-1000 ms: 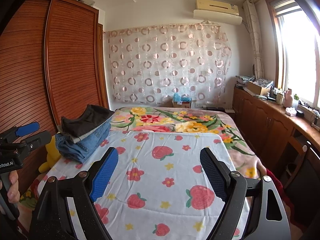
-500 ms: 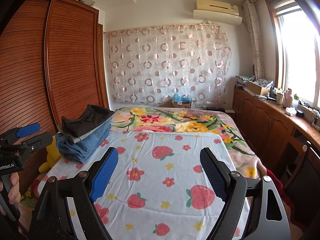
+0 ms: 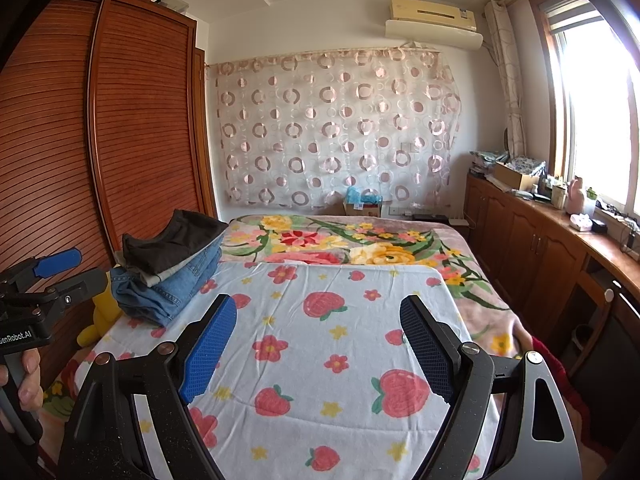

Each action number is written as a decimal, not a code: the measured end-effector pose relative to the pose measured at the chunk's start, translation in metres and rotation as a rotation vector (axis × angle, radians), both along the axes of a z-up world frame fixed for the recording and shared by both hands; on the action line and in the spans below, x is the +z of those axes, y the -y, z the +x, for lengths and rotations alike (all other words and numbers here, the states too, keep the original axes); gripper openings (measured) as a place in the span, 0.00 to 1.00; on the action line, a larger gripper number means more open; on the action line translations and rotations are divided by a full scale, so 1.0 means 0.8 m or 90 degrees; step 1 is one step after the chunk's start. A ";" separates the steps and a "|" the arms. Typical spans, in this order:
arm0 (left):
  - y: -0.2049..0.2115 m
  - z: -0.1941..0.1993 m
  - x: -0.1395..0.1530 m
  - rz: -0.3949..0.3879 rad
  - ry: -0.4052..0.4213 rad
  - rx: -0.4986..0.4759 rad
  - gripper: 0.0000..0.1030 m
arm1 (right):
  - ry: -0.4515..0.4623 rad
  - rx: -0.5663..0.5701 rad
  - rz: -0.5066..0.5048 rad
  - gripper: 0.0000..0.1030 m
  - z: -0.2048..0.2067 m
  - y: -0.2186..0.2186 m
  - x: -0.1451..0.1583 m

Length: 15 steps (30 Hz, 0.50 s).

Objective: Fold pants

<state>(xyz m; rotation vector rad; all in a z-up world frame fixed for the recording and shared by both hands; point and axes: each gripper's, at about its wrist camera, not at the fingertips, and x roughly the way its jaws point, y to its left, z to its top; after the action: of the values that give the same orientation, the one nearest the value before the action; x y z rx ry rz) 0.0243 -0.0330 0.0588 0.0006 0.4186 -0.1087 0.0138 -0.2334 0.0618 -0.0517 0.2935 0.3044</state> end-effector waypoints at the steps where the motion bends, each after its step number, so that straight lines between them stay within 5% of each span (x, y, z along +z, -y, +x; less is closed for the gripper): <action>1: -0.001 -0.001 0.000 0.000 0.001 0.000 0.86 | 0.000 0.000 0.000 0.83 0.001 0.000 0.000; 15: -0.001 0.000 0.000 0.000 0.000 0.000 0.86 | 0.000 0.000 0.001 0.83 -0.002 -0.003 -0.002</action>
<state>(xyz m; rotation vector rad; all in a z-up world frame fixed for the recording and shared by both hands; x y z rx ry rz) 0.0242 -0.0320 0.0589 0.0005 0.4192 -0.1082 0.0121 -0.2312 0.0605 -0.0500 0.2925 0.3054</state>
